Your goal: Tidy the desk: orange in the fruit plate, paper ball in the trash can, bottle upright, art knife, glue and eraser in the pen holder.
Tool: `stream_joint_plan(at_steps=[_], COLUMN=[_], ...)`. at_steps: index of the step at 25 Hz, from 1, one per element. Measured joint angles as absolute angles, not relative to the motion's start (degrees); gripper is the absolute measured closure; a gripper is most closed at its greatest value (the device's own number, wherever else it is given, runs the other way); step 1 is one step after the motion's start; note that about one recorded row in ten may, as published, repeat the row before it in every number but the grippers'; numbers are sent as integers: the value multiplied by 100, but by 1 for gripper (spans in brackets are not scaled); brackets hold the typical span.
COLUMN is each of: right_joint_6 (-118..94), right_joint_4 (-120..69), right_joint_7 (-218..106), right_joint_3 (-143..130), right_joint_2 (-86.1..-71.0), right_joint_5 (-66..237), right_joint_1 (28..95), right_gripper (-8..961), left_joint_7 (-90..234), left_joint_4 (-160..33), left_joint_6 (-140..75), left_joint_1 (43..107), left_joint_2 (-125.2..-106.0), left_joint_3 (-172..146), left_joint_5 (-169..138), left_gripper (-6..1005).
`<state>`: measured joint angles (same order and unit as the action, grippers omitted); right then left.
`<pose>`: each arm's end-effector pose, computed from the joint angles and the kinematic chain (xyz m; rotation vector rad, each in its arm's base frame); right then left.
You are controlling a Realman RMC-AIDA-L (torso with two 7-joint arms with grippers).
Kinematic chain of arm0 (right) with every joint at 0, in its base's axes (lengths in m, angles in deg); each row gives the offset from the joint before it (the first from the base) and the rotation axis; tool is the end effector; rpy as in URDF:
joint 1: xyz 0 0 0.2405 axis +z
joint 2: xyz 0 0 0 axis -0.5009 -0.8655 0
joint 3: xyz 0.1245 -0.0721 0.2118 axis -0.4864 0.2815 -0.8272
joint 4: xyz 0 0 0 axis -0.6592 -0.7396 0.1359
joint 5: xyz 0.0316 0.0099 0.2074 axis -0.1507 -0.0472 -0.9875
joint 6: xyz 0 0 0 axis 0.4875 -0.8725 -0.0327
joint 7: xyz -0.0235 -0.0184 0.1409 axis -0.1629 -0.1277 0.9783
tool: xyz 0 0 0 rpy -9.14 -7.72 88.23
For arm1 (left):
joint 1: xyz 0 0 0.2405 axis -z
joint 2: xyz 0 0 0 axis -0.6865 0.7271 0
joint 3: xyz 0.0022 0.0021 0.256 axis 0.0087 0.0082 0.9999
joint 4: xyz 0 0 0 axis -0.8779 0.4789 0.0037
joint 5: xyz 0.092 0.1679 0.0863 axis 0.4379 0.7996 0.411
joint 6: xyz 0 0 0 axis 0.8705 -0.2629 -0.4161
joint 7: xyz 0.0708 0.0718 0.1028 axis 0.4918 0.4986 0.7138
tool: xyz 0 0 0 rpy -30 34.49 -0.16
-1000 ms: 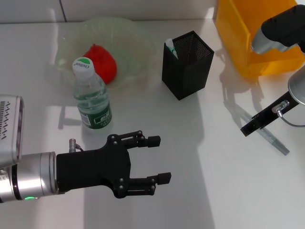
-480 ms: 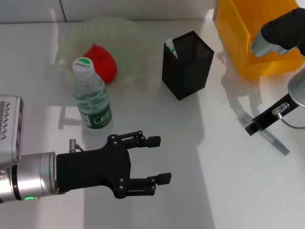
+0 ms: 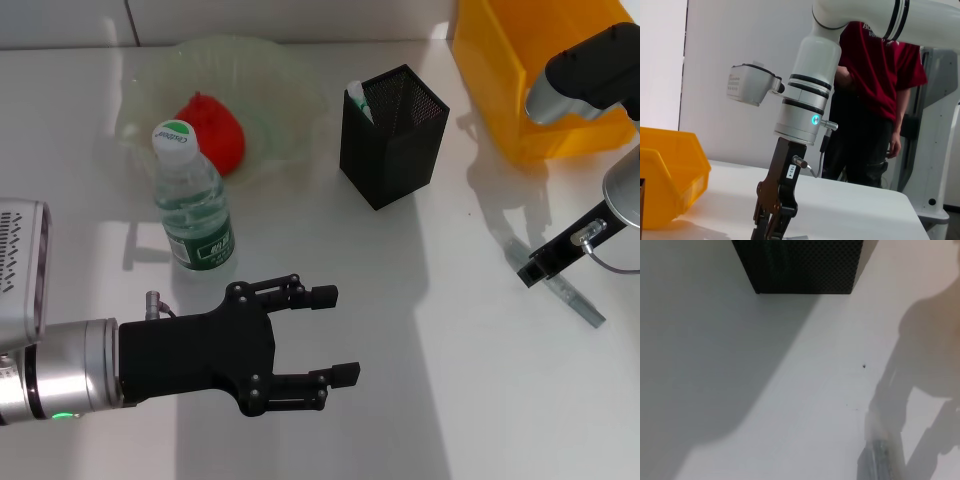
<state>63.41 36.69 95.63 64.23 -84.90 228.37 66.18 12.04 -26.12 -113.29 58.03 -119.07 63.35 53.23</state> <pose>0.2288 0.3624 -0.0089 -2.3753 1.1704 -0.6364 -0.2485 0.2441 -0.0560 -2.8718 -0.2770 -0.9605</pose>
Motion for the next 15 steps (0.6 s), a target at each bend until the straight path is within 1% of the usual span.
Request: stream_joint_plan(at_steps=[6, 10, 15], right_joint_6=[6320, 6332, 6503], right_joint_4=[3468, 3533, 4261], right_joint_7=[9489, 9447, 9412], right_joint_3=[6422, 6404, 6148], right_joint_2=[-8489, -8490, -8495], right_joint_5=[22841, 22832, 22745], right_joint_1=[6680, 6664, 6449], right_gripper=[720, 764, 809], left_joint_7=[1198, 1192, 1170], left_joint_4=[-2601, -2593, -2579], left_joint_6=[-11326, -11326, -11330], left_joint_1=[5803, 5803, 5803], left_joint_2=[-11907, -11907, -11907], left_joint_3=[6335, 6335, 6335], left_joint_5=[5323, 5323, 5323], left_gripper=[216, 216, 216])
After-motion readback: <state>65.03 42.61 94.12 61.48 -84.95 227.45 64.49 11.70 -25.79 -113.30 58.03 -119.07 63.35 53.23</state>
